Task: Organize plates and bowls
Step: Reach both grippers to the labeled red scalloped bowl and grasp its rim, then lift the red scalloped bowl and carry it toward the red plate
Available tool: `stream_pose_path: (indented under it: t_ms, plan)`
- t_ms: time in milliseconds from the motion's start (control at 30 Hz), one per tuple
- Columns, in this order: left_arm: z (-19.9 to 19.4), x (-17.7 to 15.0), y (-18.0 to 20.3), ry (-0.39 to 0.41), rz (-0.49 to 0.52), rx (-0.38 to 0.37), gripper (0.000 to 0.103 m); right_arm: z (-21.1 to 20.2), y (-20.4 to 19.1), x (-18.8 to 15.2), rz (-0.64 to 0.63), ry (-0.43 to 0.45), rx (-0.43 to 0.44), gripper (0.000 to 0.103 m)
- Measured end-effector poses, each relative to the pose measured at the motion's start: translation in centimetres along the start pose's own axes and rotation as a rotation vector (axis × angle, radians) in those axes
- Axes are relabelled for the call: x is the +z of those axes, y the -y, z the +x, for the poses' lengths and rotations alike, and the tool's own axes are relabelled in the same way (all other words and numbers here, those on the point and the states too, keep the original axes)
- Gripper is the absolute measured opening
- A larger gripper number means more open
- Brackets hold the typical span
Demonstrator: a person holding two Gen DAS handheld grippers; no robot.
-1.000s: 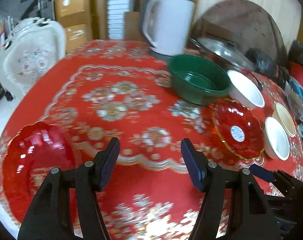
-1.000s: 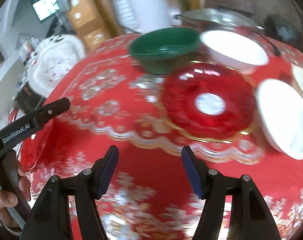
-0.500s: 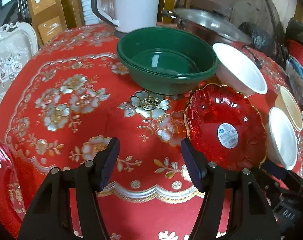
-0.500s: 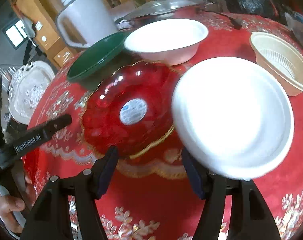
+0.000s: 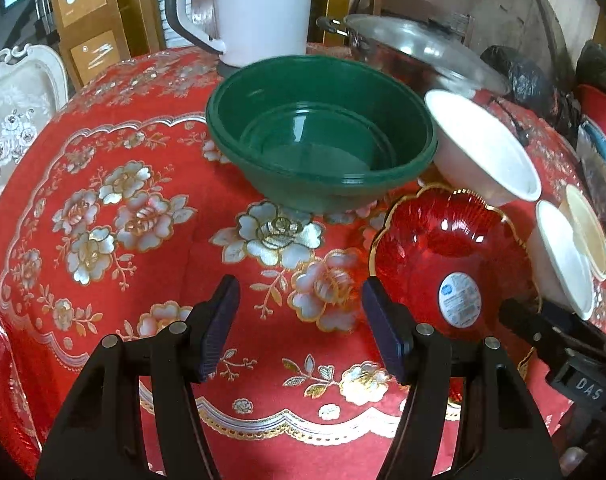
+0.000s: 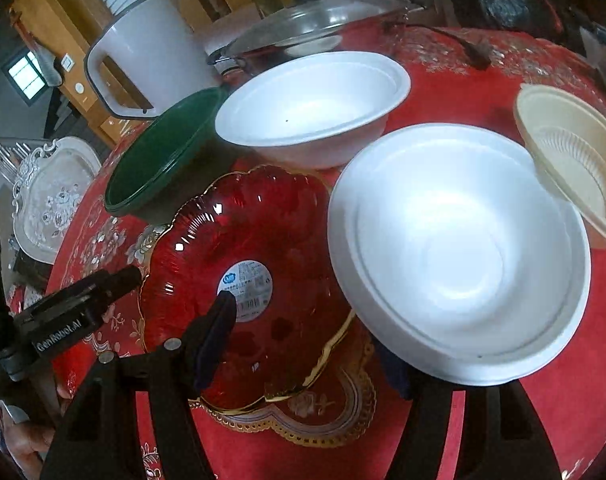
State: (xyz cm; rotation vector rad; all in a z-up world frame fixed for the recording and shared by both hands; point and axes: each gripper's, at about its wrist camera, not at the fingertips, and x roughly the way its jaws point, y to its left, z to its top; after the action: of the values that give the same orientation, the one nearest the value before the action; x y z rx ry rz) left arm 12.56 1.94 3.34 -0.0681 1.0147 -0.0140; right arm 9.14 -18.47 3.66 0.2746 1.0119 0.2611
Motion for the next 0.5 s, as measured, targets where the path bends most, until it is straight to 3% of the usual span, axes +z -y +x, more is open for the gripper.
stream_pose_path:
  t_ms: [300, 500]
  plan:
    - [1.1, 0.5, 1.8, -0.049, 0.033, -0.044, 0.064, 0.6, -0.4, 0.3, -0.059, 0.002, -0.005, 0.066]
    - [2.5, 0.1, 2.9, -0.059, 0.056, -0.033, 0.064, 1.0, -0.6, 0.4, -0.097, 0.016, -0.025, 0.048]
